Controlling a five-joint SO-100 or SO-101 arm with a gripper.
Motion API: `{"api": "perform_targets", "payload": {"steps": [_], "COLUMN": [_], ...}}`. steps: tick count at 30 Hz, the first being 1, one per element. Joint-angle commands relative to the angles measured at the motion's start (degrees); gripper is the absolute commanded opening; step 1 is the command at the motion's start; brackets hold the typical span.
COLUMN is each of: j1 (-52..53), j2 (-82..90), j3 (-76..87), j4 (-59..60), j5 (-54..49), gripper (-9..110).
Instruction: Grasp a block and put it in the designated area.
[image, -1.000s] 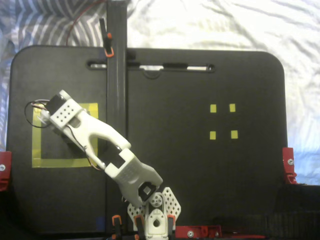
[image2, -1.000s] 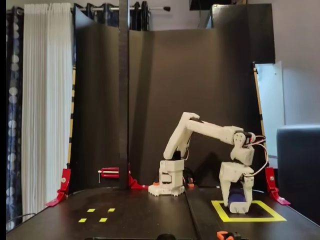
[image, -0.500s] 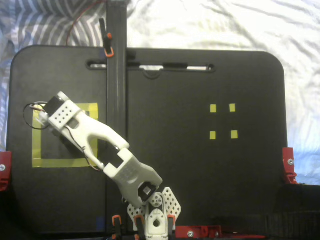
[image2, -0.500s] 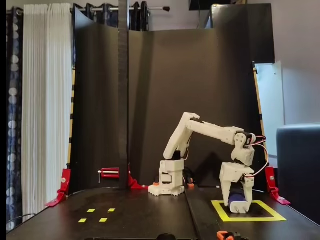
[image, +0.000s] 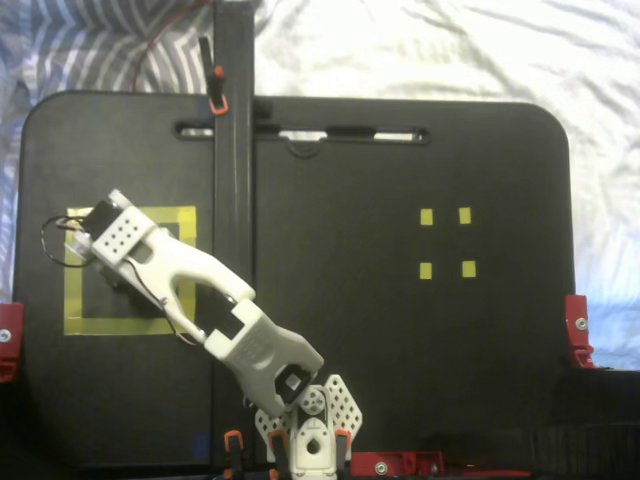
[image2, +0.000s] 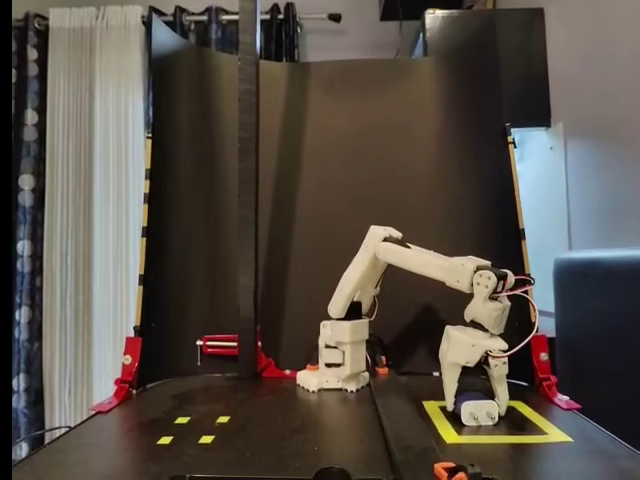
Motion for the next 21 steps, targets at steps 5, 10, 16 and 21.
{"api": "perform_targets", "payload": {"steps": [5, 10, 16, 21], "j1": [0.4, 0.4, 1.5, 2.5], "j2": [11.0, 17.7, 20.8, 20.9], "j3": [-0.5, -0.6, -0.7, -0.7], "j4": [2.6, 5.2, 4.7, 3.5], "j5": [-1.6, -1.9, -2.0, -2.0], "gripper": [32, 32, 32, 22]}}
